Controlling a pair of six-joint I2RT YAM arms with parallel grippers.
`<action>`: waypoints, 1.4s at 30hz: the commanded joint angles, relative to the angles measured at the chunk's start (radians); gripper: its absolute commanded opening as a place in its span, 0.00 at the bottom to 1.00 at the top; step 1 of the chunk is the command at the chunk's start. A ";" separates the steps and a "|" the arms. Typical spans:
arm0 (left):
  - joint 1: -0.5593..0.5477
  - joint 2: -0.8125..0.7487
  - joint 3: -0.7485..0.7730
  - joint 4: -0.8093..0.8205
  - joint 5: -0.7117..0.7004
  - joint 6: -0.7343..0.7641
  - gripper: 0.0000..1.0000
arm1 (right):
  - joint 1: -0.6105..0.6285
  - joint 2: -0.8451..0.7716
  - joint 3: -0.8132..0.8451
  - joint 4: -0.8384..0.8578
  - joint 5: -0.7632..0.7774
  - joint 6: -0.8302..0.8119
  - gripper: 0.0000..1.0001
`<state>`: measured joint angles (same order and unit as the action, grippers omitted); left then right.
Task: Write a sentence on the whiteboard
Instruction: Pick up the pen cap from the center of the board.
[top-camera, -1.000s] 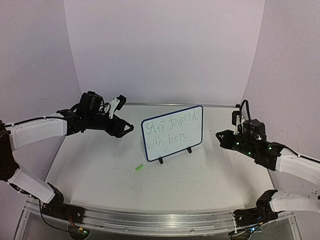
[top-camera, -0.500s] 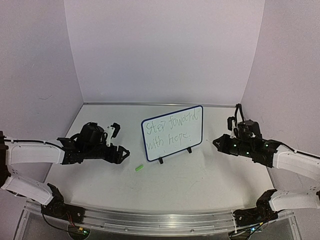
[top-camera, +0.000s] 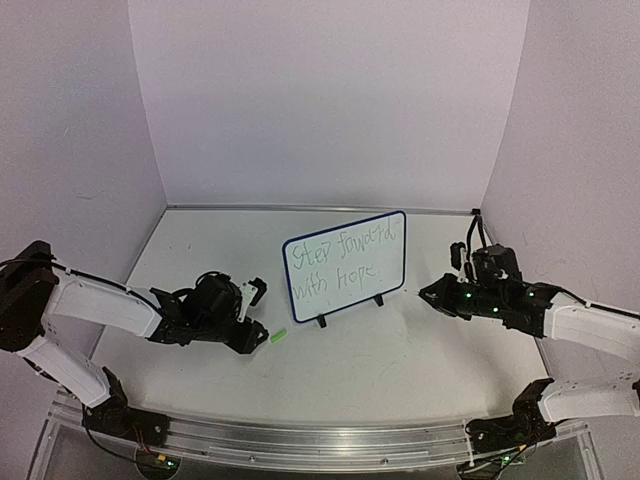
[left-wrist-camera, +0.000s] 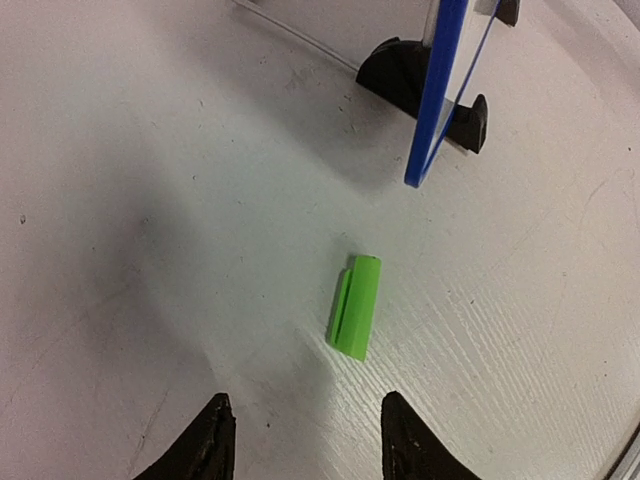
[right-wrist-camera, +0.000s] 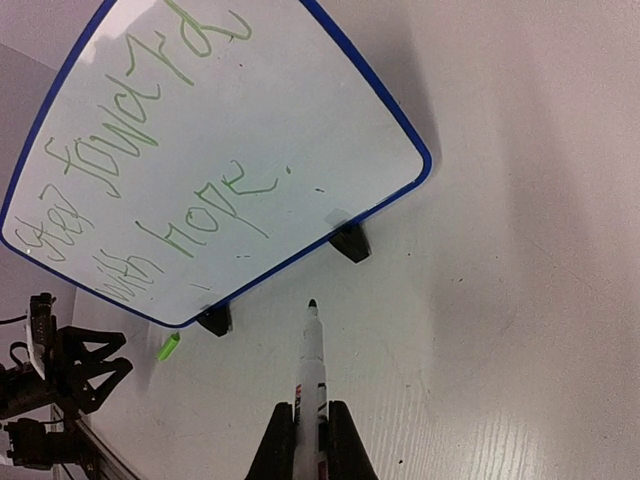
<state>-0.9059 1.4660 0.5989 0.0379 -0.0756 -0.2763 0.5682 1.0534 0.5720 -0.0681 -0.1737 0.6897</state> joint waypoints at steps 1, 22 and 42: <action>-0.013 0.057 0.067 0.070 -0.005 0.044 0.45 | 0.005 0.000 0.006 0.025 -0.002 0.013 0.00; -0.036 0.215 0.136 0.109 0.045 0.086 0.32 | 0.004 0.034 0.000 0.046 -0.006 0.021 0.00; -0.112 0.270 0.135 0.035 -0.097 0.025 0.10 | 0.004 0.028 -0.011 0.046 0.001 0.021 0.00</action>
<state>-1.0096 1.7081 0.7180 0.1069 -0.1354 -0.2170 0.5682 1.0878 0.5706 -0.0525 -0.1799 0.7078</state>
